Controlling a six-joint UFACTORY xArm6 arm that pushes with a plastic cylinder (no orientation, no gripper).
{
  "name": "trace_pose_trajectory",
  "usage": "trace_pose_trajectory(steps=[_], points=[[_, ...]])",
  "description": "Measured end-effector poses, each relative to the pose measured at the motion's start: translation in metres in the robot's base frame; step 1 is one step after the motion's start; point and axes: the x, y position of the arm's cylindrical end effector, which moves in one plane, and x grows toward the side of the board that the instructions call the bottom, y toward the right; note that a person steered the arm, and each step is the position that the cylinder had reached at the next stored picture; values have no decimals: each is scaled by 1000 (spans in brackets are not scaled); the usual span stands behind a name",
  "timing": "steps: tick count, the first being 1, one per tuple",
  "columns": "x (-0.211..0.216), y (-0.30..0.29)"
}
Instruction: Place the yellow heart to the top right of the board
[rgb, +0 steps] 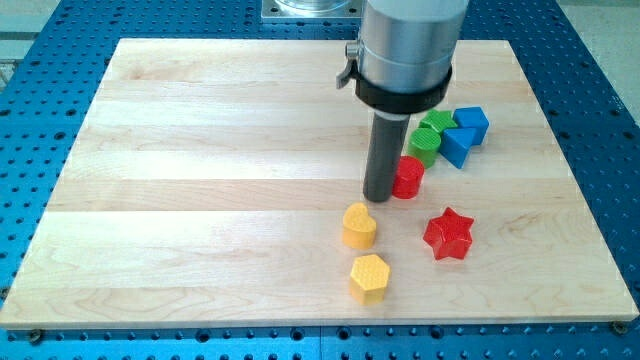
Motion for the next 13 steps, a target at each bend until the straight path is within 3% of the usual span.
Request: trace_pose_trajectory(steps=[3,4,5,6,7,8,9,10,11,13], points=[[54,13],[79,-33],[85,-55],[120,-66],[84,-94],[-1,-96],[-23,-40],[2,-91],[49,-82],[-21,-42]])
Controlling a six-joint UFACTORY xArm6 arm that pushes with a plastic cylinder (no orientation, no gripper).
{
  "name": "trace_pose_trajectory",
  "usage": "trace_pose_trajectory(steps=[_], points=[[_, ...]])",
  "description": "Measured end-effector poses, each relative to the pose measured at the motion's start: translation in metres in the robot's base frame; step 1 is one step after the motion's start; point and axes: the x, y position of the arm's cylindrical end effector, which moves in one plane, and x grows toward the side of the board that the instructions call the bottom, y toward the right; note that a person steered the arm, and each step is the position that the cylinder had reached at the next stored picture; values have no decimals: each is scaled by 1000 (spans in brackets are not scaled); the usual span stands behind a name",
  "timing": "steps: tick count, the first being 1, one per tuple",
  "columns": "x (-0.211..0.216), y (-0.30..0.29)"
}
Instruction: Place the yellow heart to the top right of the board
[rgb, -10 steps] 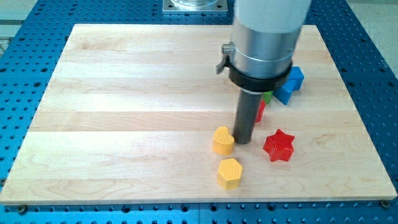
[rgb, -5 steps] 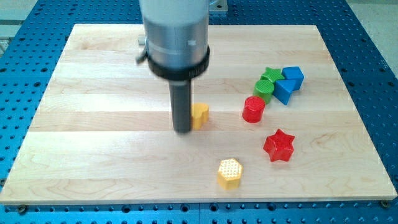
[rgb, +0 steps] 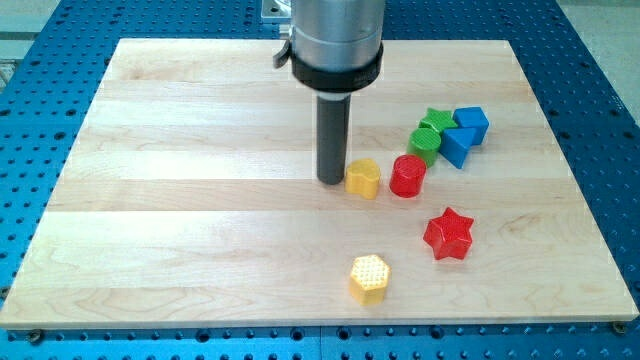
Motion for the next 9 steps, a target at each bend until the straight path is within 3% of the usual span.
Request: trace_pose_trajectory(steps=[1,2,5,6,7,8,9], points=[[26,-10],[78,26],[36,67],[27,25],[70,22],[23,-22],[-69,-7]])
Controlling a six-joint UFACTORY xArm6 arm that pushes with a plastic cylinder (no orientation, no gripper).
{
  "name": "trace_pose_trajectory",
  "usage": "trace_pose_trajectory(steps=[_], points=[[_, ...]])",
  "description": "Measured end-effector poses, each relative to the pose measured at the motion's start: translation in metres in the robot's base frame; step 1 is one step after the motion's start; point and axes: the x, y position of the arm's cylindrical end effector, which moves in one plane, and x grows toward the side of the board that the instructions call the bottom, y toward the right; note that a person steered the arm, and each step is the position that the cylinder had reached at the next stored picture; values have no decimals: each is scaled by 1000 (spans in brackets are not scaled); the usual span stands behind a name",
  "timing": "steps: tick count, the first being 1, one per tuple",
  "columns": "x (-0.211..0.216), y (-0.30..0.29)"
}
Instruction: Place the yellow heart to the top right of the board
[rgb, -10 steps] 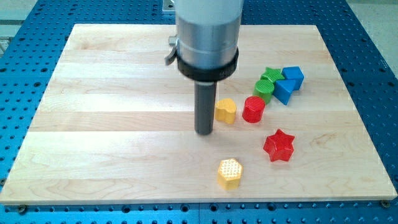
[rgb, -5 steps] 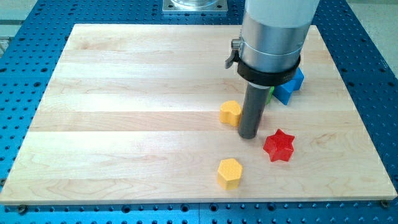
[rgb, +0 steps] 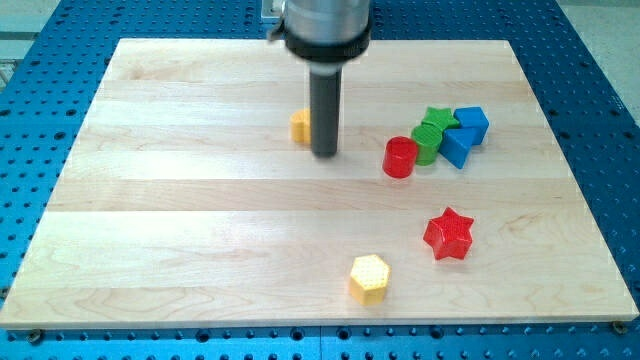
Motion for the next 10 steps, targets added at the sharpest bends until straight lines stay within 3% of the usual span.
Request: trace_pose_trajectory(steps=[1,2,3,4,5,6,10], points=[[-46,17],[9,3],[11,-36],[-9,-46],[-65,-7],[-30,-46],[-37,-48]])
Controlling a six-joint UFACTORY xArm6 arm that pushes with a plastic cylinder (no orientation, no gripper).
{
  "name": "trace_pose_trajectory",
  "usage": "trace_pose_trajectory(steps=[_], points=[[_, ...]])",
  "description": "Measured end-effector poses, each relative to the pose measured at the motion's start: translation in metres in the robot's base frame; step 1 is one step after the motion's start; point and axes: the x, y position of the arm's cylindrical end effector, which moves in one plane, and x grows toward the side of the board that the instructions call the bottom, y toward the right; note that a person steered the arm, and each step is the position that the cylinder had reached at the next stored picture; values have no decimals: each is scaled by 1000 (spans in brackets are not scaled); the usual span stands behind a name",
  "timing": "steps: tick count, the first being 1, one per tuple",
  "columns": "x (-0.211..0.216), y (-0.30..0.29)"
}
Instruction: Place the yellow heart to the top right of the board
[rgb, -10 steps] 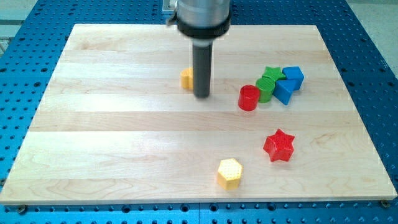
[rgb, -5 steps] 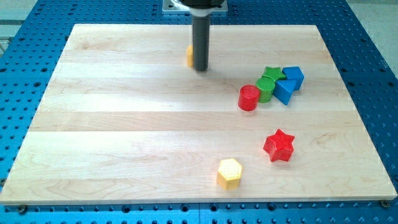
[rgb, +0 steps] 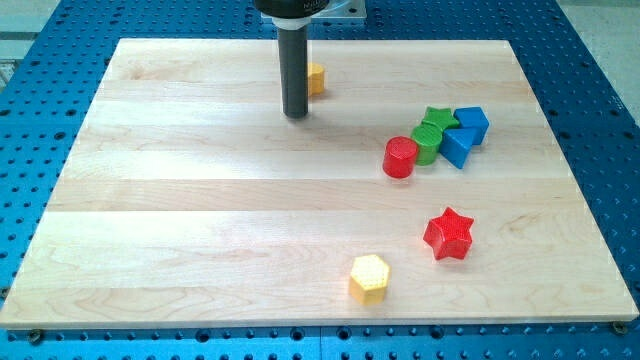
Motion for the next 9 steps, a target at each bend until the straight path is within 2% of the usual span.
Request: trace_pose_trajectory(steps=[1,2,3,4,5,7,8,9], points=[[-3,4],[-23,-30],[-35,9],[-54,19],[-65,-7],[-78,110],[-61,172],[-55,199]])
